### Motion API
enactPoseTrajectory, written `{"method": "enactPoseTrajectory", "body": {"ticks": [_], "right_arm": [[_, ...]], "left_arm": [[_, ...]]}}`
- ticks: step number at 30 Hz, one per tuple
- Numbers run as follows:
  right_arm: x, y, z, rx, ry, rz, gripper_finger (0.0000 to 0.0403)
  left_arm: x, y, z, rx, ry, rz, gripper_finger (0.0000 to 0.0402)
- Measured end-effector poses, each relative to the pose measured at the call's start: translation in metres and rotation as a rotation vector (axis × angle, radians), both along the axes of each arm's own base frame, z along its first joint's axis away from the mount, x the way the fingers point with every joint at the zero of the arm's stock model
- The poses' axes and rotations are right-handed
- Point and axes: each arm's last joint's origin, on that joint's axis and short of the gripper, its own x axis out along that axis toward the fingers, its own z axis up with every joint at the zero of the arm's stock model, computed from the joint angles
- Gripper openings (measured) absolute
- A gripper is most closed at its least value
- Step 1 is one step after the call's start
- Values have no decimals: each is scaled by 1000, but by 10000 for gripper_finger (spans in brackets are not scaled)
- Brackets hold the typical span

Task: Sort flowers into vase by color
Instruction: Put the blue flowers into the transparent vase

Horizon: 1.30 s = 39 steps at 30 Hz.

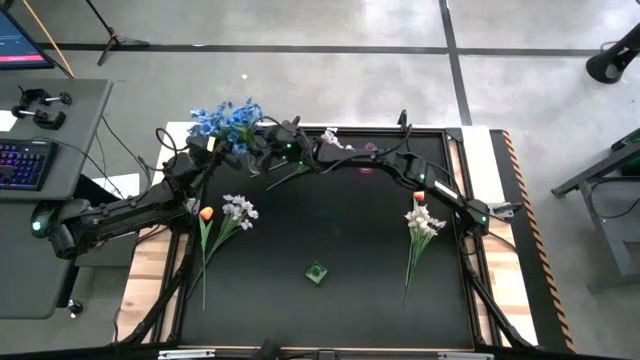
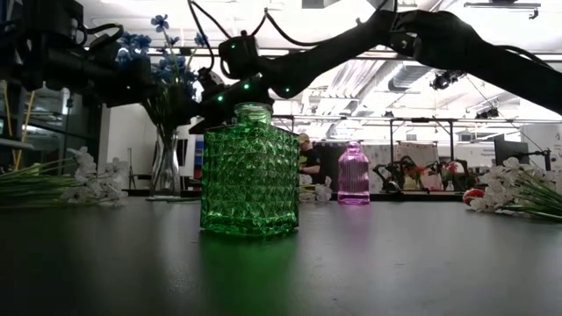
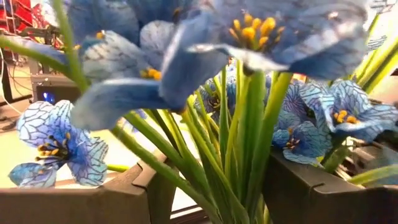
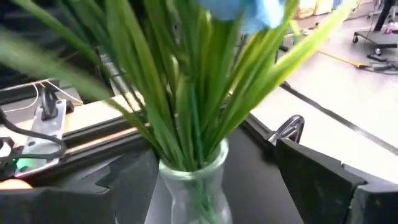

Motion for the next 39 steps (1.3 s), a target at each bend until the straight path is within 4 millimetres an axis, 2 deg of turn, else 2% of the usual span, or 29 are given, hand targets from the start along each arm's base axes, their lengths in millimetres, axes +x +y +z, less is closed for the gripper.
{"method": "enactPoseTrajectory", "body": {"ticks": [7, 14, 18, 26, 31, 35, 39], "right_arm": [[1, -2, 2, -12, -48, 58, 309], [9, 3, -28, 8, -50, 105, 309], [11, 6, -24, -21, -100, 97, 309], [11, 3, -26, -40, -95, 89, 307], [11, 3, -26, -39, -92, 88, 273], [12, 3, -38, 2, -96, 81, 227], [13, 3, -44, 28, -106, 75, 198]], "left_arm": [[0, 0, 0, -8, -16, -1, 189], [1, 0, 0, -8, -16, -29, 189], [1, -1, 0, -19, -37, -57, 189], [3, -2, 0, -26, -49, -110, 189], [3, -2, 0, -26, -49, -118, 189], [3, -2, 0, -27, -50, -118, 189], [3, -2, 0, -27, -50, -118, 189]]}}
